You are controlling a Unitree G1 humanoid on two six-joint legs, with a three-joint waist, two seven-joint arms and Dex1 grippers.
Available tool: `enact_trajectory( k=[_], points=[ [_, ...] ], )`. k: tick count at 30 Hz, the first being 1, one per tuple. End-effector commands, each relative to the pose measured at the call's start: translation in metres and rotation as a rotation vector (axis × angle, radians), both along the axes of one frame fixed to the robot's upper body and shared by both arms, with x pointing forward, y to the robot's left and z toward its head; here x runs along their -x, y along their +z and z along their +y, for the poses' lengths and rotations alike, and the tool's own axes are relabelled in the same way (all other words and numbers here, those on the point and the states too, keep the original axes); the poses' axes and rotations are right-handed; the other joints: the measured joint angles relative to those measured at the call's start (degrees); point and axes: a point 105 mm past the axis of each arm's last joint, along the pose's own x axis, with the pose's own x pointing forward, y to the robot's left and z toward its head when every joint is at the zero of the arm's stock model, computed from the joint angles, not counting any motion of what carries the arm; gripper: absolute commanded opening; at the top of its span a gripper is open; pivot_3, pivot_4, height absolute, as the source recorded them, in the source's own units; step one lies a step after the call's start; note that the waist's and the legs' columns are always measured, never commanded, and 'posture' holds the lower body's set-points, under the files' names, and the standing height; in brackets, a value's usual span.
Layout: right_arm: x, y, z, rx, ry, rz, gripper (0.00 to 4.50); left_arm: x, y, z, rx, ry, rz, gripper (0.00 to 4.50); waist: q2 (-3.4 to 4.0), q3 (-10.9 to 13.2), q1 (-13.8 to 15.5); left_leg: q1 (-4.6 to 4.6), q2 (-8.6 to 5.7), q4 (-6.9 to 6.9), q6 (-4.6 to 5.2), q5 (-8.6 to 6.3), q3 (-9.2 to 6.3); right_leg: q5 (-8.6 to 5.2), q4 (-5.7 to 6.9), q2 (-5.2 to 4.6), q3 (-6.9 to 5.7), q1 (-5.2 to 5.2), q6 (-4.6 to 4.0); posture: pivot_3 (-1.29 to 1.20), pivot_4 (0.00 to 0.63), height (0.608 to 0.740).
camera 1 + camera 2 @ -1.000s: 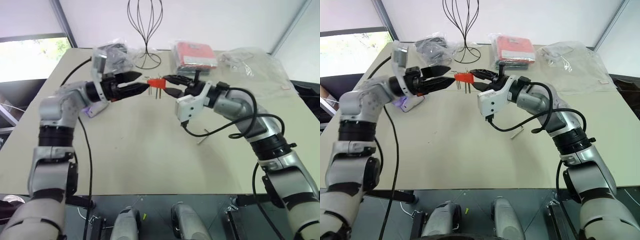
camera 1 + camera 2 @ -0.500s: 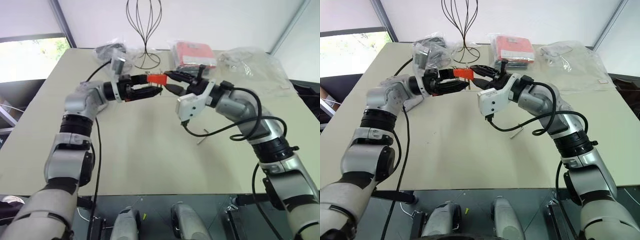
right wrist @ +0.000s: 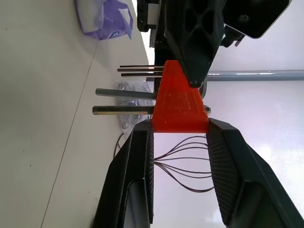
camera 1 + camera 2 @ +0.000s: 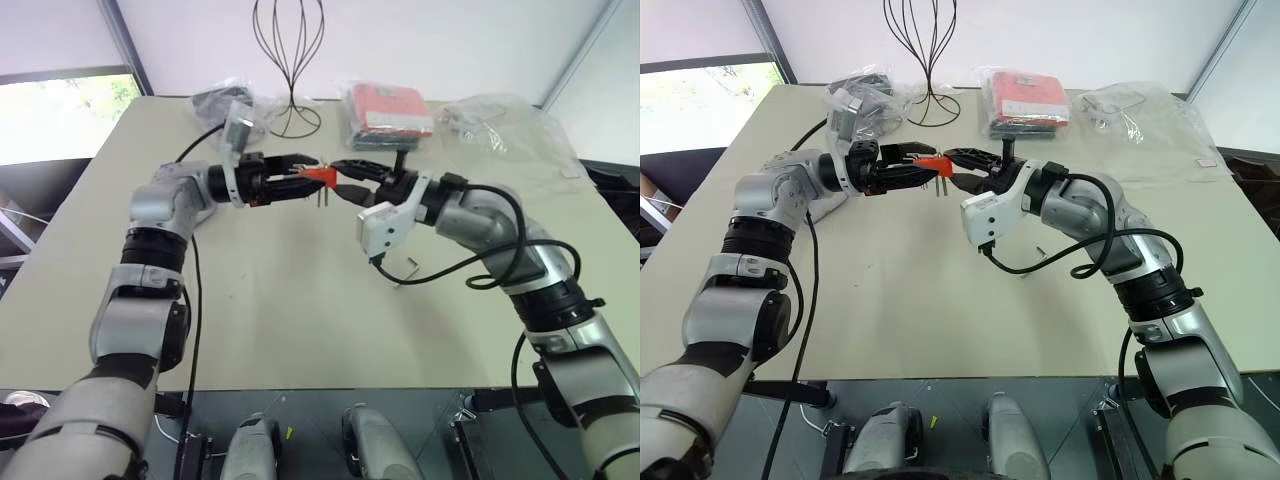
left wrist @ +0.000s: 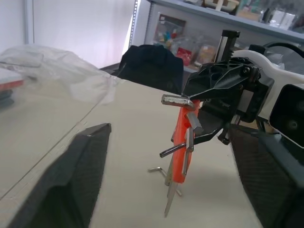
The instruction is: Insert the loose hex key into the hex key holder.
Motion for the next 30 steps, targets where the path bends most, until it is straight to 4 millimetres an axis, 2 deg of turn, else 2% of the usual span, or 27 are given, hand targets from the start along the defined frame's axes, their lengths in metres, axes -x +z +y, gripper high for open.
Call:
enact_trajectory(
  k=[1,4,5,12,14,15,17,25,30],
  points=[
    [0.009,0.012,0.006,-0.016,0.038,-0.054,1.0,0.007,0.01,-0.006,-0.01,-0.044,-0.05,1.71,0.0,0.0,0.0,0.0,0.0,0.0,0.0,0.0,0.0,0.0,0.0,0.0,0.0,0.0,0.0,0.0,0.15,0.739],
    [0.011,0.011,0.008,-0.016,0.044,-0.054,1.0,0.008,0.008,-0.007,-0.023,-0.051,-0.052,0.2,0.0,0.0,0.0,0.0,0.0,0.0,0.0,0.0,0.0,0.0,0.0,0.0,0.0,0.0,0.0,0.0,0.15,0.739],
    [0.011,0.011,0.008,-0.016,0.045,-0.053,1.0,0.008,0.007,-0.007,-0.027,-0.053,-0.053,0.05,0.0,0.0,0.0,0.0,0.0,0.0,0.0,0.0,0.0,0.0,0.0,0.0,0.0,0.0,0.0,0.0,0.15,0.739],
    [0.01,0.011,0.008,-0.017,0.042,-0.05,1.0,0.005,0.004,-0.007,-0.047,-0.034,-0.055,0.05,0.0,0.0,0.0,0.0,0.0,0.0,0.0,0.0,-0.01,0.0,0.0,0.0,0.0,0.0,0.0,0.0,0.15,0.739],
    [0.01,0.011,0.009,-0.019,0.041,-0.049,1.0,0.003,0.001,-0.007,-0.058,-0.025,-0.063,0.89,0.0,0.0,0.0,0.0,0.0,0.0,0.0,0.0,-0.01,0.0,0.0,0.0,0.0,0.0,0.0,0.0,0.15,0.739],
    [0.01,0.01,0.009,-0.02,0.041,-0.049,1.0,0.003,0.001,-0.007,-0.06,-0.021,-0.067,1.14,0.0,0.0,0.0,0.0,0.0,0.0,0.0,0.0,-0.01,0.0,0.0,0.0,0.0,0.0,0.0,0.0,0.15,0.739],
    [0.01,0.01,0.009,-0.021,0.04,-0.048,1.0,0.003,0.0,-0.007,-0.062,-0.018,-0.07,2.08,0.0,0.0,0.0,0.0,0.0,0.0,0.0,0.0,-0.01,0.0,0.0,0.0,0.0,0.0,0.0,0.0,0.15,0.739],
    [0.011,0.008,0.009,-0.019,0.042,-0.042,1.0,0.002,0.002,-0.007,-0.04,-0.016,-0.076,2.08,0.0,0.0,0.0,0.0,0.0,0.0,0.0,0.0,-0.01,0.0,0.0,0.0,0.0,0.0,0.0,0.0,0.15,0.739],
    [0.011,0.005,0.009,-0.01,0.041,-0.031,1.0,0.002,0.002,-0.008,-0.038,-0.02,-0.081,0.02,0.0,0.0,0.0,0.0,0.0,0.0,0.0,0.0,-0.01,0.0,0.0,0.0,0.0,0.0,0.0,0.0,0.15,0.739]
  ],
)
